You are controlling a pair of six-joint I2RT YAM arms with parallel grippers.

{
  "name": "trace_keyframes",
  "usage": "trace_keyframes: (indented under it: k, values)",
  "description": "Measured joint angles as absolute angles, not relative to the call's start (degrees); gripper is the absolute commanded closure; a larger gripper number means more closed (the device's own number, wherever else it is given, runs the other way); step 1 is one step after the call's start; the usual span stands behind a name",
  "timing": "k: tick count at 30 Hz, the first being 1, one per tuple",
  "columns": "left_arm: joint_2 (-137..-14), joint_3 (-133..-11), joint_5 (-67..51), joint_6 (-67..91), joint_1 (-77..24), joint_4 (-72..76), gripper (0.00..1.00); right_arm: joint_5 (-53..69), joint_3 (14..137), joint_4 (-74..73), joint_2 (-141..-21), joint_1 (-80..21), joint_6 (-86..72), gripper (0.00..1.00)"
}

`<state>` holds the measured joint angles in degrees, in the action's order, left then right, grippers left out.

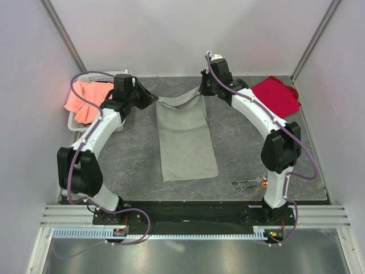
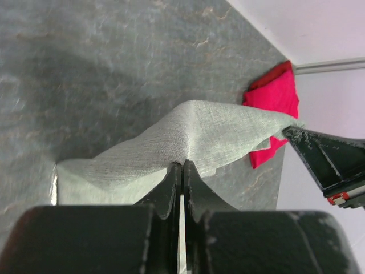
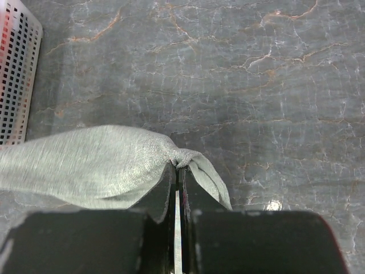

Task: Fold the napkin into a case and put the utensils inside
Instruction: Fold the rectangle-folded napkin at the center of the board.

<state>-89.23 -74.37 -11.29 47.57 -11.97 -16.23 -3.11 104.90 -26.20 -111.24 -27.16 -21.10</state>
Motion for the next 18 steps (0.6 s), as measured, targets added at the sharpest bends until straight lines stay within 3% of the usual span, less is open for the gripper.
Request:
trace_keyframes:
  k: [18]
  values:
    - [-106.04,-83.42,-26.33,45.91,-6.24,-6.66,0.98,2.87,108.12,-24.58,-115.15,-22.68,-20.78,1.00]
